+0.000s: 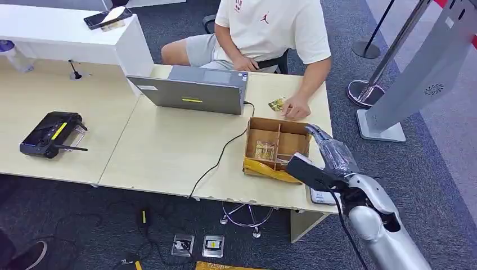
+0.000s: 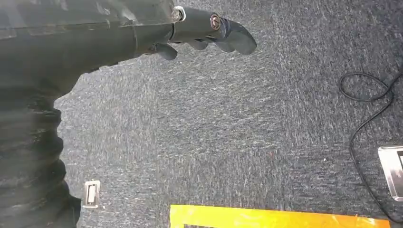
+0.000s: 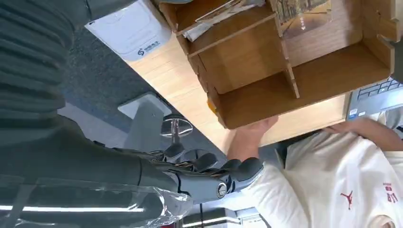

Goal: Pass the card to the sensor for recognition and then transmit it.

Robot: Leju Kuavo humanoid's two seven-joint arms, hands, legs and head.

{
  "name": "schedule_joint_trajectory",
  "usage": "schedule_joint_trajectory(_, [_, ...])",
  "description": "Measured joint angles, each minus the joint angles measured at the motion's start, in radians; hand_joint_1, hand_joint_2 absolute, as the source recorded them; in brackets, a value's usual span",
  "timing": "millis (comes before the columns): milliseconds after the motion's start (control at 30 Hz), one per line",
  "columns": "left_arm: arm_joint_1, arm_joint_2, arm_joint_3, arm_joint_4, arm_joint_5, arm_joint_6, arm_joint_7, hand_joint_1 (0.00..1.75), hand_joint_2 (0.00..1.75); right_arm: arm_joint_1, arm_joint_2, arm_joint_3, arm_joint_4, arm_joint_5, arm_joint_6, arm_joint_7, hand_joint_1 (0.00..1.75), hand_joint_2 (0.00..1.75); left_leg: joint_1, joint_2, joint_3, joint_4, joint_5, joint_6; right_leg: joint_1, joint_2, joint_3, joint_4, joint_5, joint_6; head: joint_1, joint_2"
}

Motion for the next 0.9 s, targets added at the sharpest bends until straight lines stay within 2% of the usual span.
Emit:
schedule_joint_trajectory(300, [-0.001, -0.003, 0.000, 0.000, 0.000, 0.002, 0.000, 0.00, 1.75, 0.000, 0.022, 0.020, 0.061, 0.056, -0.075, -0.040, 0.00, 1.75, 0.000, 0.000, 0.000, 0.000, 0.000, 0.000, 0.000, 0.000, 0.000, 0.000, 0.000, 0.000, 0.000, 0.000])
schedule_joint_trajectory(900, [-0.001, -0.005, 0.000, 0.000, 0.002, 0.004, 0.004, 0.00, 1.75, 0.007, 0.050, 0.051, 0.144, 0.082, -0.107, -0.052, 0.00, 1.75, 0.000, 0.000, 0.000, 0.000, 0.000, 0.000, 0.000, 0.000, 0.000, 0.000, 0.000, 0.000, 0.000, 0.000])
